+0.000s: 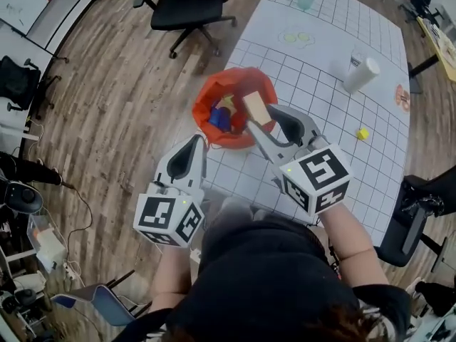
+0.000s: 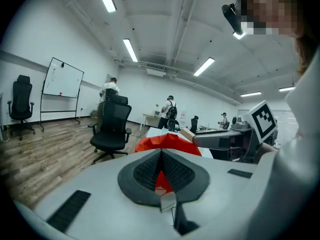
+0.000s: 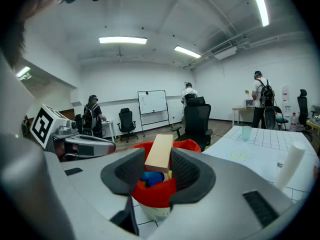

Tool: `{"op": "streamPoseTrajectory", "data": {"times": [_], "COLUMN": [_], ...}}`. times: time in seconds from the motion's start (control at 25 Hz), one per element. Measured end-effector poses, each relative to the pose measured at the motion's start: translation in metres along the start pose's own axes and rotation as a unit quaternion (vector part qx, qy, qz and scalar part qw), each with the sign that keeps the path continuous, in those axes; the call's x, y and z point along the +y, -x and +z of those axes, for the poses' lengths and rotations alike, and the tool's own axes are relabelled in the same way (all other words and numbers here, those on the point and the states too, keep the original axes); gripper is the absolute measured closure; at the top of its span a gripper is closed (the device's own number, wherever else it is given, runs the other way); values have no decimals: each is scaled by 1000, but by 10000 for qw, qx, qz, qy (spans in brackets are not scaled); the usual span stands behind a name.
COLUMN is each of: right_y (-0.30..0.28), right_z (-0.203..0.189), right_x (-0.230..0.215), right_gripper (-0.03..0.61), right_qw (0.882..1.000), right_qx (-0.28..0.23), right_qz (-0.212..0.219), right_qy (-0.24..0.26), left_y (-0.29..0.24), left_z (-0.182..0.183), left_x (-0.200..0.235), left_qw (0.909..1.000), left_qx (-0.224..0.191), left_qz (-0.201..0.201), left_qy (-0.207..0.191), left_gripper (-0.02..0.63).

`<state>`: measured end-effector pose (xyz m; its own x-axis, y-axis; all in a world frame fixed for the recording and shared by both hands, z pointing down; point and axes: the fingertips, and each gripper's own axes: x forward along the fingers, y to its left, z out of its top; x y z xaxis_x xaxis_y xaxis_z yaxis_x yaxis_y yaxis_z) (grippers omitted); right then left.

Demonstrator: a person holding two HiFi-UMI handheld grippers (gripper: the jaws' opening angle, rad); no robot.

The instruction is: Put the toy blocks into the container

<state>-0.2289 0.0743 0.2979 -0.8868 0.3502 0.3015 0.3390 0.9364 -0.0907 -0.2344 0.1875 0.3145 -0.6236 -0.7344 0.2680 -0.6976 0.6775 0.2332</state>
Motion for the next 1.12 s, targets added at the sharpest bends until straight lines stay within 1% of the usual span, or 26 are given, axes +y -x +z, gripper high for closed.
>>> {"op": "streamPoseTrajectory", "data": {"times": [0.12,0.28,0.4,0.56,0.72,0.84,0.96,1.12], "right_y": [-9,-10,-6,6,26,47,72,109], "right_z": [-5,-12,-12,-11,-15,-21,-30,-48], "right_x": [2,1,-4,-15,-34,-53,-74,-104], "right_gripper": [382,383,391,394,397,399,399,400], "right_qw": [9999,10000,9999,9994,9979,9951,9904,9799], "right_qx": [24,91,74,6,-62,-68,-64,-28], "right_qz": [-41,-10,-96,-267,-578,-902,-1287,-1849], "right_qy": [126,5,-85,-199,-300,-397,-508,-745], "left_y": [3,3,-1,-12,-29,-42,-55,-73], "left_z": [-2,-2,1,5,10,10,6,-4], "left_x": [5,6,1,-19,-57,-91,-129,-181], "left_qw": [10000,10000,10000,9995,9964,9911,9825,9666], "left_qx": [2,11,10,6,10,85,158,320], "left_qz": [75,77,-38,-323,-828,-1298,-1819,-2500], "left_qy": [32,48,53,-22,-169,-267,-366,-461], "left_gripper": [588,588,588,588,588,588,588,588]}}
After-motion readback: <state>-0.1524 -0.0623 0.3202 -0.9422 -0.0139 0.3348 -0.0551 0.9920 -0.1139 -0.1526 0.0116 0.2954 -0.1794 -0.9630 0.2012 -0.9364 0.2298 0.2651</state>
